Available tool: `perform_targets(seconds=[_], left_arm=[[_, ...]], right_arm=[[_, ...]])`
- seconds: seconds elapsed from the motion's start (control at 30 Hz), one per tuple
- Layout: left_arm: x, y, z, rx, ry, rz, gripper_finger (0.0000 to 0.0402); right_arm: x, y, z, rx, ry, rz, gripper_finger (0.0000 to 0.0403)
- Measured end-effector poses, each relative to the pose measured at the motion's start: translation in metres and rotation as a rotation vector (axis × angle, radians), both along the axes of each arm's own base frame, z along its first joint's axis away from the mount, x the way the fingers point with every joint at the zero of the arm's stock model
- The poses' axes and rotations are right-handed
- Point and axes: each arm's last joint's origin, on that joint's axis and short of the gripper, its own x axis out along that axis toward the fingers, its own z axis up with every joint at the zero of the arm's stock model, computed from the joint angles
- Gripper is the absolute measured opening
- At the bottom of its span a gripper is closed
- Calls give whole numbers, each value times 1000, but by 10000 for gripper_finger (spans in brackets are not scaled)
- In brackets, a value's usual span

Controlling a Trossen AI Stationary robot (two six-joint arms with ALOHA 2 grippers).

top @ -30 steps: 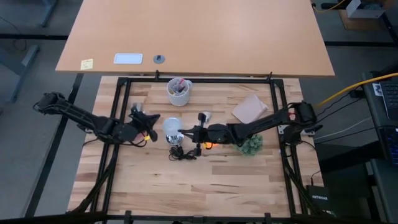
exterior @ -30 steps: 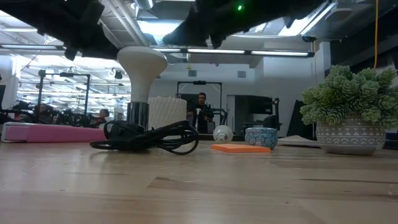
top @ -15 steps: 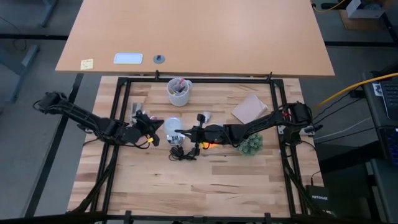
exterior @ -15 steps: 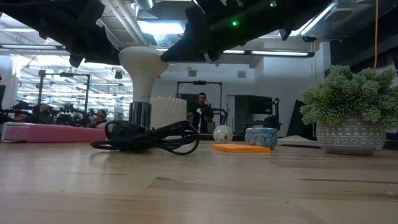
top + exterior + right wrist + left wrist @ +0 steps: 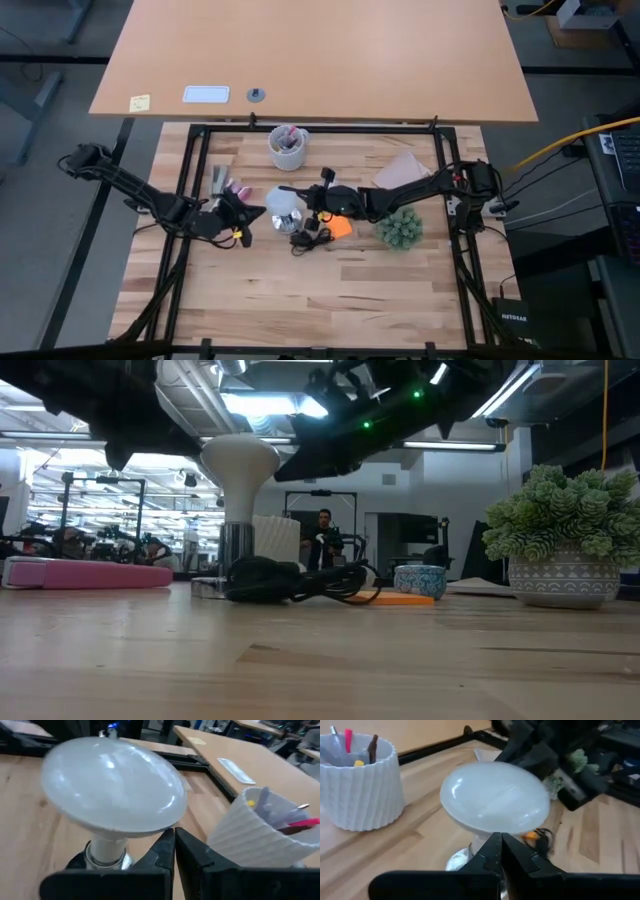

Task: Screw lightbulb
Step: Remove the light bulb from the silver lamp

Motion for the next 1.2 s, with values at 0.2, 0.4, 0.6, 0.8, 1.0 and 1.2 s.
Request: perform_targets(seconds=[0.2, 0.4, 0.6, 0.8, 1.0, 1.2], left_arm=[[-1, -1, 0, 2, -8, 13, 0], [-1, 0, 1, 39, -6, 23, 0], [-1, 1, 12, 121, -47, 33, 0], [-4, 3, 23, 177, -92, 32, 0], [-5, 9, 24, 228, -66, 81, 0], [-2, 18, 19, 236, -25, 134, 0]], right_arm=[[0, -14, -1, 27, -2, -12, 19], [0, -15, -1, 0, 7, -43, 19], [-5, -15, 12, -51, -4, -58, 19], [-14, -13, 39, -57, -57, -37, 19], [-17, 9, 46, -19, -73, 69, 19], [-21, 38, 40, -4, -19, 149, 19]])
